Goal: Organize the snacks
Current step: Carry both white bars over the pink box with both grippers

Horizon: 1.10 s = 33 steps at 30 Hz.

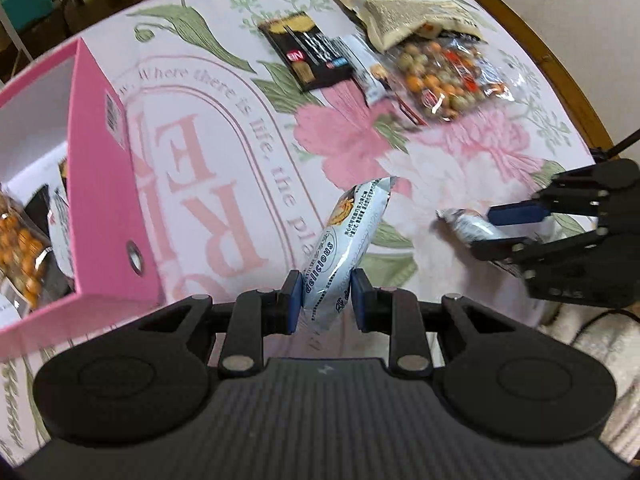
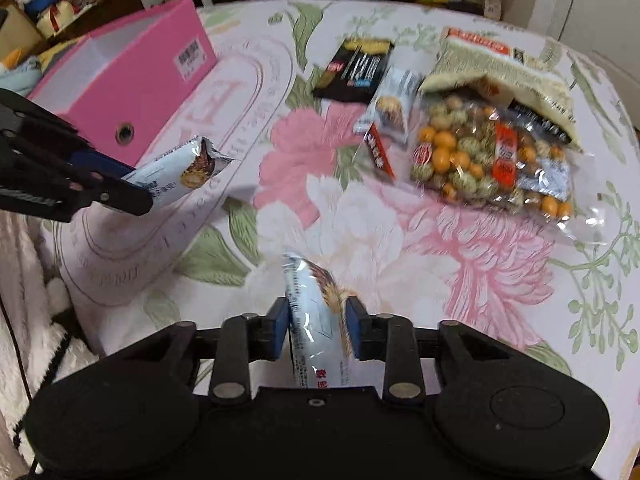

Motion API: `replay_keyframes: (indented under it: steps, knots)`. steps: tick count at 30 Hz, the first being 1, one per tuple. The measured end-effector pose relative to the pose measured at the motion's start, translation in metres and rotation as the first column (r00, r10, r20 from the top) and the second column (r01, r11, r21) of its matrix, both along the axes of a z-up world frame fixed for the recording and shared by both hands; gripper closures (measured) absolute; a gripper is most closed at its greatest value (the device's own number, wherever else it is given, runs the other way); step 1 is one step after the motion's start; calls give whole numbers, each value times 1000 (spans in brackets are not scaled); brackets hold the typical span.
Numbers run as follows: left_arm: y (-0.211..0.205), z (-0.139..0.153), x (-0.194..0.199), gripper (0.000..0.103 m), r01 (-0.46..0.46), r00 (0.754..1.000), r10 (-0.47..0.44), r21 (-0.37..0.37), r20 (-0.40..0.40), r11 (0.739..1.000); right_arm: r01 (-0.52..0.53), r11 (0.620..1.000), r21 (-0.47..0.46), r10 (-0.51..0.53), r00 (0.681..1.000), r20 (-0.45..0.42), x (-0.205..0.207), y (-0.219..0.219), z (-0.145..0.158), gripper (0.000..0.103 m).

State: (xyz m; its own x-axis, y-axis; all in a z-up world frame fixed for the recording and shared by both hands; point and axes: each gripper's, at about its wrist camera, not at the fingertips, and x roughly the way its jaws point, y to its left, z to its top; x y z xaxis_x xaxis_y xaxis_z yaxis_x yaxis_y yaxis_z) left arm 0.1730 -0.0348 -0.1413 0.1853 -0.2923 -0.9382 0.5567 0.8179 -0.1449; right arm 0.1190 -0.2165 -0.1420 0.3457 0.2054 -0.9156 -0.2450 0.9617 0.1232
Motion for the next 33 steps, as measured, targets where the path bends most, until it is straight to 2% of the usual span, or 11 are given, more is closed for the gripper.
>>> replay_keyframes:
  steps: [6,7,8,10,15,20,25,30,33]
  knots:
    - [-1,3,-11,78,8,1000,-8,-5,-18,1000,-44,997,-59,40,998,-56,0,8,-13,59]
    - [-1,4,-14,78,9,1000,-9,-4,-18,1000,-56,996,-65,52,997,-58,-1,9,-14,61]
    - [0,6,-16,78,11,1000,-11,-2,-19,1000,-61,995,-74,57,997,-52,-3,11,-14,71]
    - [2,10,-20,78,13,1000,-13,0,-19,1000,-57,996,-70,54,998,-38,-5,10,-9,72]
    - [15,25,-30,78,18,1000,-18,-1,-22,1000,15,999,37,-16,1000,16,-11,3,23,72]
    - [31,39,-40,78,23,999,-23,8,-30,1000,28,994,105,-34,998,47,-22,13,55,72]
    - [54,55,-46,78,6,1000,-6,8,-14,1000,-16,986,168,5,998,65,-28,39,78,72]
    - [79,69,-49,78,-38,999,38,1,16,999,-103,964,244,64,985,161,-39,73,105,72]
    - [97,78,-46,78,-77,996,78,-7,47,997,-161,956,245,111,972,208,-41,96,119,72]
